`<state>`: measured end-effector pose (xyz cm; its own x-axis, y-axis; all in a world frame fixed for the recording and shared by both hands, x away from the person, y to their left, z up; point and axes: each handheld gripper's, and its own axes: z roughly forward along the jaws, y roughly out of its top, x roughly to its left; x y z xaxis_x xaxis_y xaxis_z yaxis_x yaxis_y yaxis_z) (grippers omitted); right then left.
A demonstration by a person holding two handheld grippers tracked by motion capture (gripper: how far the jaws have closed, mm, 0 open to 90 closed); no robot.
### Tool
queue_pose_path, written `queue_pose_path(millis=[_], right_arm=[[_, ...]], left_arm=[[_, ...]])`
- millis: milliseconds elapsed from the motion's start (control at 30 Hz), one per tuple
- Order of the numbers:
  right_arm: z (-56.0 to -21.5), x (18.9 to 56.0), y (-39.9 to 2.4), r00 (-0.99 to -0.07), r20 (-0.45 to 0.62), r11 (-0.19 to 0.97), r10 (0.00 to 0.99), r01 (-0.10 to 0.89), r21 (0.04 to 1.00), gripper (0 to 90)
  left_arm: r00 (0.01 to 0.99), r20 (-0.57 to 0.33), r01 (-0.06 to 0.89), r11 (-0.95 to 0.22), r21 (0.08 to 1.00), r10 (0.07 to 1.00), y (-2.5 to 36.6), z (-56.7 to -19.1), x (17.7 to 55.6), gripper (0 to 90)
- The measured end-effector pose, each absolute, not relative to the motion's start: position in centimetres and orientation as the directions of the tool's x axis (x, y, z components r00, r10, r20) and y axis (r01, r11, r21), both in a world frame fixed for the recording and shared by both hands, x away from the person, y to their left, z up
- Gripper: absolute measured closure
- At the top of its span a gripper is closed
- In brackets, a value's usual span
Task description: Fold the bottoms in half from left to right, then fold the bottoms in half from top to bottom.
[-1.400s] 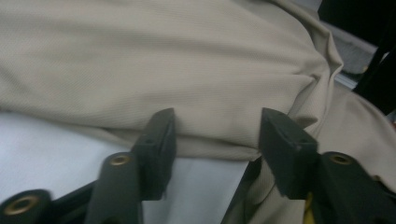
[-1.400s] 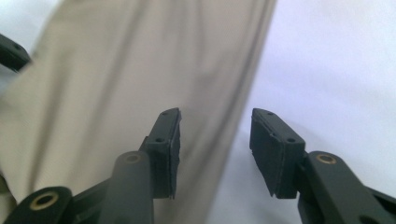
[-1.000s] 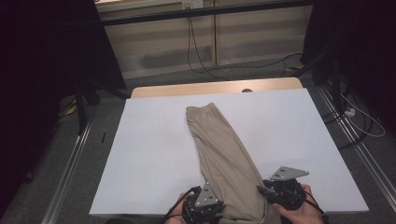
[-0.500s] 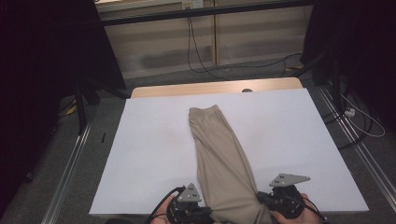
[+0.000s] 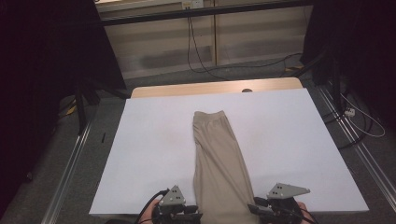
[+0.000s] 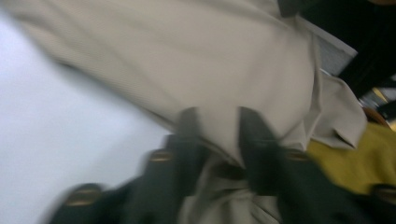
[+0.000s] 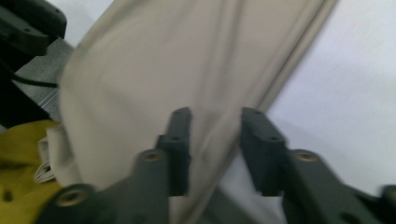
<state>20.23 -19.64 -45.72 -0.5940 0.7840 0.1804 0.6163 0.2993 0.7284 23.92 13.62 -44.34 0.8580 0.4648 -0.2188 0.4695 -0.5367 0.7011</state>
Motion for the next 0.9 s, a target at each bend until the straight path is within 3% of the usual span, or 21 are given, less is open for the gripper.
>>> queue_pose_path(millis=[233,400,600,700,800,900], right_arm=[[-45.0,22.6,-19.7,-0.591,0.158,0.260,0.791,0.559,0.787,37.7],[-44.3,24.8,-19.7,-0.587,0.122,0.264,0.800,0.528,0.807,33.5],[-43.1,28.9,-19.8,-0.594,0.097,0.272,0.799,0.501,0.822,33.6],[-42.7,31.5,-19.7,-0.593,0.091,0.271,0.800,0.493,0.827,38.6],[-42.4,33.9,-19.3,-0.597,0.070,0.284,0.799,0.478,0.831,44.4],[-42.2,36.2,-18.8,-0.590,0.062,0.281,0.805,0.472,0.836,49.4]], left_arm=[[0.817,-0.149,0.458,-0.471,0.754,0.557,13.7,-44.3,26.5,27.6],[0.771,-0.101,0.454,-0.432,0.779,0.629,13.9,-44.0,28.9,15.3],[0.729,-0.048,0.429,-0.401,0.809,0.683,14.3,-43.3,33.1,11.6],[0.700,-0.084,0.453,-0.349,0.820,0.709,14.2,-43.6,35.7,12.3],[0.681,-0.044,0.420,-0.341,0.841,0.731,13.8,-43.8,38.1,14.5],[0.662,-0.062,0.437,-0.318,0.842,0.747,13.2,-43.7,40.1,14.4]])
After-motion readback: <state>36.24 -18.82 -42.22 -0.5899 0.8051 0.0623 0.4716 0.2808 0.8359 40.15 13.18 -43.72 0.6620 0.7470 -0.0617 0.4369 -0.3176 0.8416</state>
